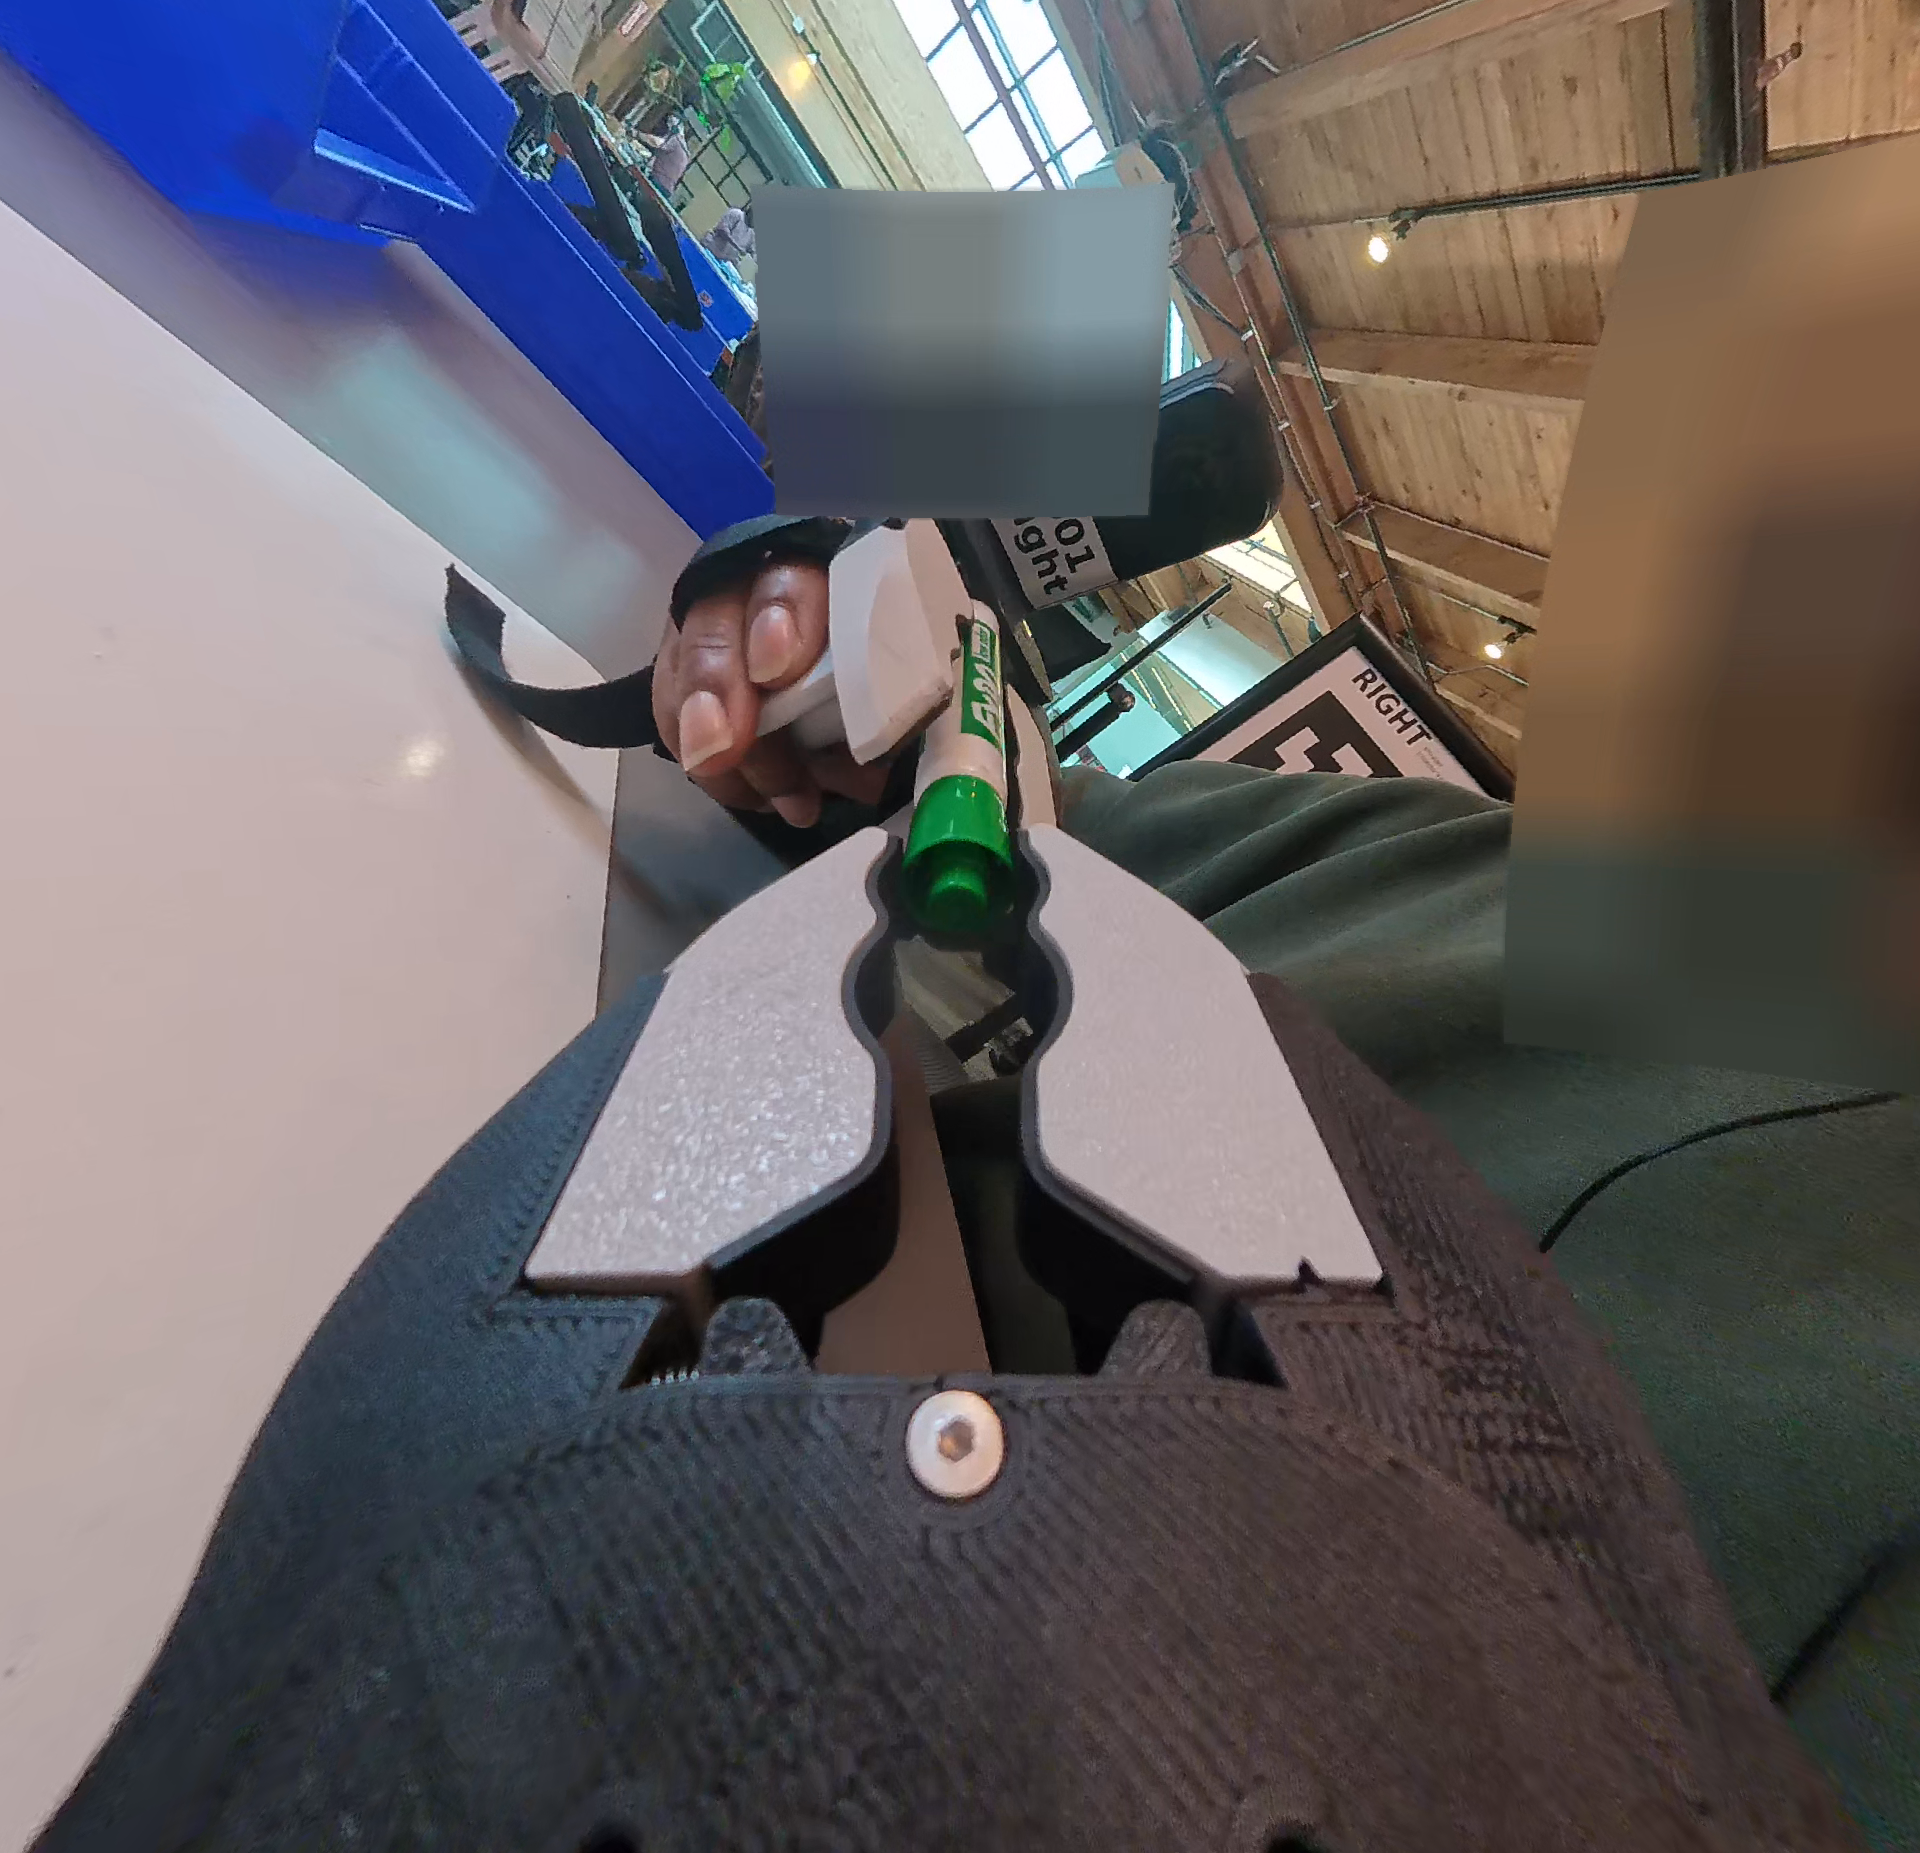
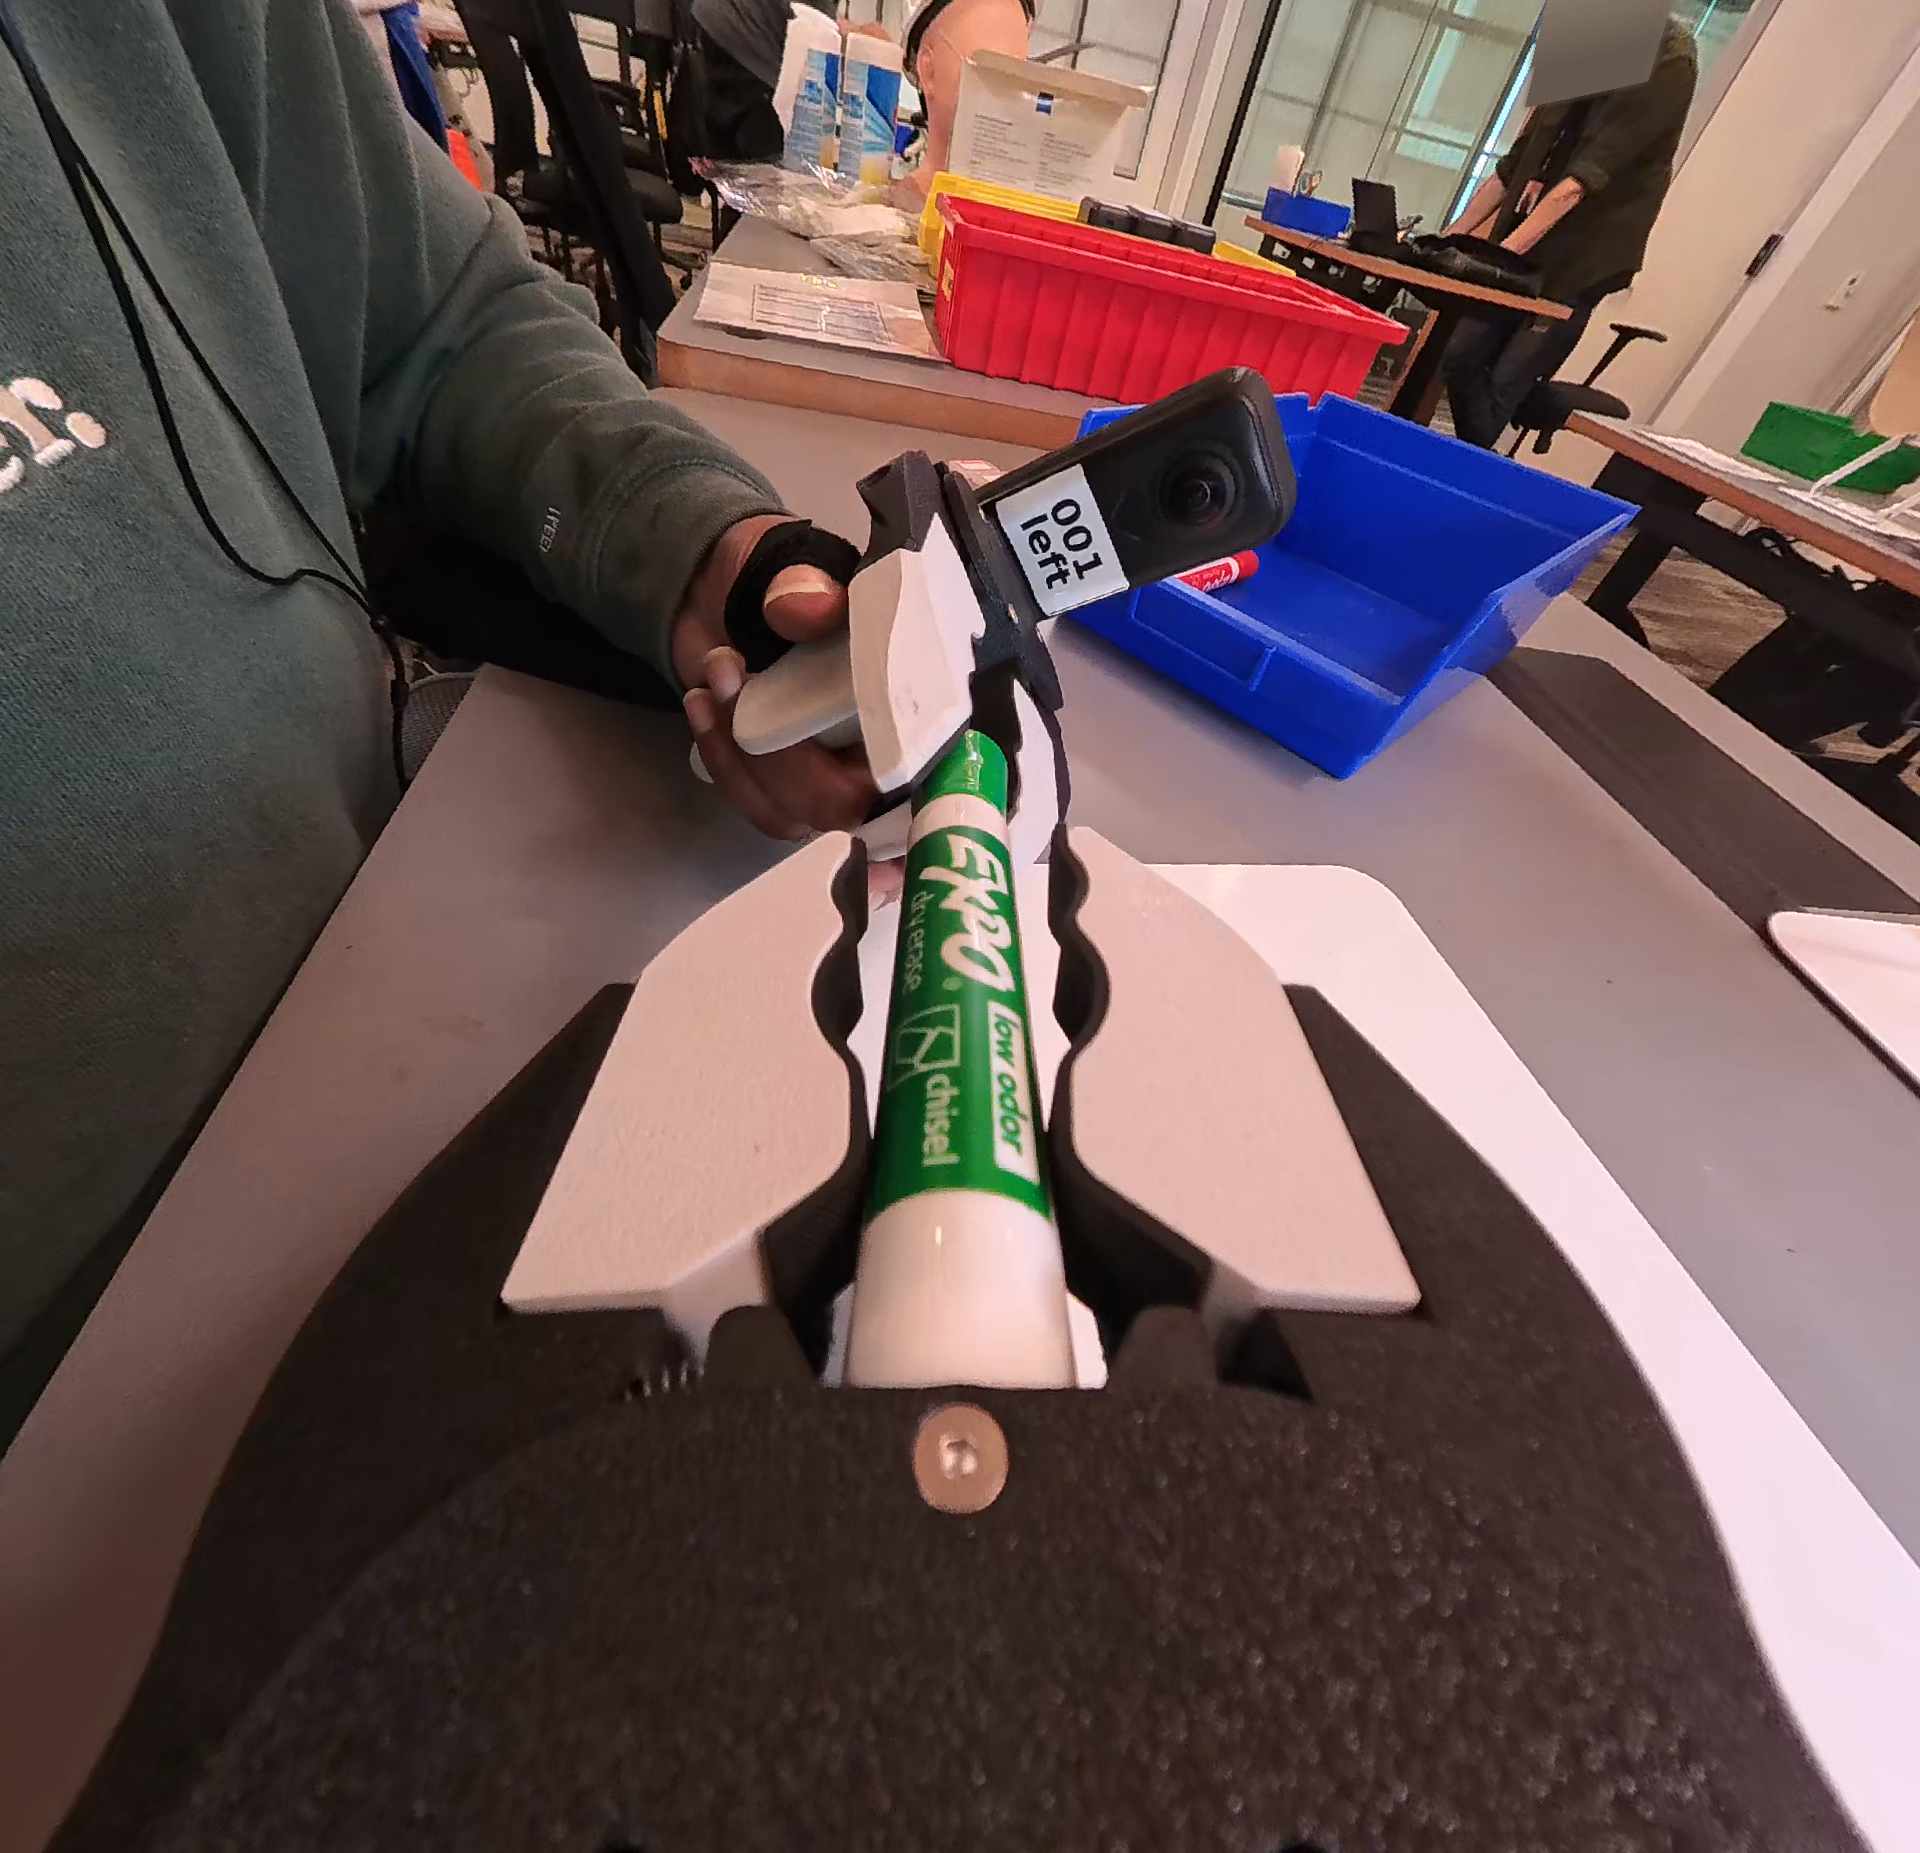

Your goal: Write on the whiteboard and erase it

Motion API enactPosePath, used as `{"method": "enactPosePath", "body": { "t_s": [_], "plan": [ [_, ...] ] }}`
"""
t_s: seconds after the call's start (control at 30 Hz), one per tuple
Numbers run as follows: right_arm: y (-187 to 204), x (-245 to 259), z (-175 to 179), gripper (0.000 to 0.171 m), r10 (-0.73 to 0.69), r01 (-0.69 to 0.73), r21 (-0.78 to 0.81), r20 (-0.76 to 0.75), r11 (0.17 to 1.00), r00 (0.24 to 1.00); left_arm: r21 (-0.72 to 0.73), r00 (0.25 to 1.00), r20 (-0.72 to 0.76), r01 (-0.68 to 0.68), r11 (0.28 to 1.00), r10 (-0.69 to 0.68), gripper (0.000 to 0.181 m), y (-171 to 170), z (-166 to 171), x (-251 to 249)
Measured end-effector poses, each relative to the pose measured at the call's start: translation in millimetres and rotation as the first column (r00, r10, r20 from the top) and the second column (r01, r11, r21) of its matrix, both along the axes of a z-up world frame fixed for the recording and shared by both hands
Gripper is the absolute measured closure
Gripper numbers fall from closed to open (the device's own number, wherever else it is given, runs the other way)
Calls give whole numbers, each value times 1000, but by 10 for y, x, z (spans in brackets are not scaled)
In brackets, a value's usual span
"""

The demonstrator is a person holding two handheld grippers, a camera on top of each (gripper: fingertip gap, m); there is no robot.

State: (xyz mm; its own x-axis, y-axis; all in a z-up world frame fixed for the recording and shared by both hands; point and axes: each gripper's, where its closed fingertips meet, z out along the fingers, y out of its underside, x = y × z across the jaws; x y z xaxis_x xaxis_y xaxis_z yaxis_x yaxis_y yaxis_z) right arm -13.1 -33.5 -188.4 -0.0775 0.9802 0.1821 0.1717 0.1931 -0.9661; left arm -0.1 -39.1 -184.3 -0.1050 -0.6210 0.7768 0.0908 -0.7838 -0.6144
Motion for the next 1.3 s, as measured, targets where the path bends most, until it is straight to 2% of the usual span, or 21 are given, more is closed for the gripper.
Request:
{"method": "enactPosePath", "body": {
  "t_s": [0.47, 0.7, 0.73, 0.8, 0.83, 0.93, 1.07, 1.3],
  "plan": [
    [14, -15, 32, 138, -27, 27, 43, -1, 999, 1000, 10, 1000, 6, -7, 1000, 7, 162, 15, 52, -16],
    [40, -14, 202, 140, -48, 48, -20, -28, 999, 998, 56, 1000, 6, -3, 998, 3, 162, 32, 167, -31],
    [104, 66, 307, 140, -65, 61, -46, -75, 997, 995, 65, 1000, 8, -31, 997, 30, 161, 79, 179, -80],
    [306, 390, 567, 140, -121, 112, -64, -156, 992, 980, 43, 976, 47, -214, 976, 212, 163, 438, 215, -532],
    [366, 486, 594, 139, -152, 150, -24, -156, 988, 976, 110, 966, -5, -258, 960, 260, 162, 491, 176, -672],
    [449, 526, 601, 139, -168, 165, -34, -154, 986, 974, 232, 960, -21, -266, 936, 278, 162, 460, 322, -635],
    [632, 670, 610, 139, -211, 203, -68, -156, 977, 965, 282, 938, -13, -328, 902, 345, 162, 604, 435, -834],
    [878, 723, 493, 138, -282, 260, -166, -122, 951, 952, 451, 891, -102, -356, 819, 443, 161, 608, 334, -1050]
  ]
}}
